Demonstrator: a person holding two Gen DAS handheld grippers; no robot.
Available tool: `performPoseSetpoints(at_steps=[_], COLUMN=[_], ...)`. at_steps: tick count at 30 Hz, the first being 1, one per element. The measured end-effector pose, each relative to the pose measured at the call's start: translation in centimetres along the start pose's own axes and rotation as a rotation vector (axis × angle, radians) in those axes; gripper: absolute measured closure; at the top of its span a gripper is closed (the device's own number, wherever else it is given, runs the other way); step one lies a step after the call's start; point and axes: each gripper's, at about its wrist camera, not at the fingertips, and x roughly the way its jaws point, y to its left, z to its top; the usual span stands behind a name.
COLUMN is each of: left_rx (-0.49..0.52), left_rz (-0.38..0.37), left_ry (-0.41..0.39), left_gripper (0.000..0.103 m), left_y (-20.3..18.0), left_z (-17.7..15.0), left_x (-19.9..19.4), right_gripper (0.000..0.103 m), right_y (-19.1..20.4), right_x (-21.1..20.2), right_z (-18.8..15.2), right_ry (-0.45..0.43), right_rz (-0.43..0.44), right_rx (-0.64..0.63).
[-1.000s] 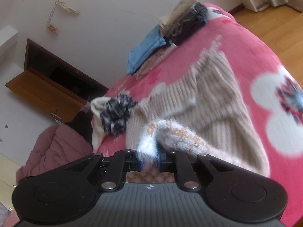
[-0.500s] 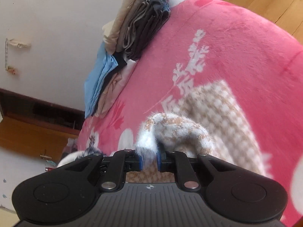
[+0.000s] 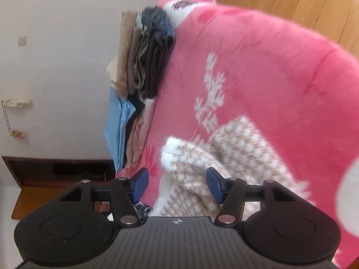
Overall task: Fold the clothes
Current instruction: 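Open both grippers to release the folded part, then grasp the folded cardigan edge with both grippers and lift it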
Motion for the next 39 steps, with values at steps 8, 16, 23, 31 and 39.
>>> performPoseSetpoints(at_steps=[8, 16, 23, 31, 39], left_rx=[-0.024, 0.120, -0.085, -0.215, -0.256], left_rz=[0.069, 0.100, 0.012, 0.042, 0.002], left_ry=[-0.084, -0.049, -0.004, -0.101, -0.161], left_gripper=[0.069, 0.063, 0.062, 0.047, 0.048], left_y=[-2.1, -1.8, 3.1, 8.7, 10.2], left_z=[2.4, -7.1, -17.8, -20.4, -18.3], left_x=[-2.6, -9.3, -9.9, -7.8, -5.7], right_gripper=[0.043, 0.043, 0.040, 0.034, 0.035], right_y=[1.1, -1.7, -7.1, -11.3, -10.9], right_x=[-3.6, -8.3, -6.3, -3.0, 0.3], right_z=[-4.1, -13.4, -17.7, -21.5, -20.4], right_ry=[-0.033, -0.095, -0.040, -0.005, -0.126], right_rz=[-0.111, -0.064, -0.029, -0.002, 0.084], right_rx=[-0.201, -0.362, -0.230, -0.108, -0.042])
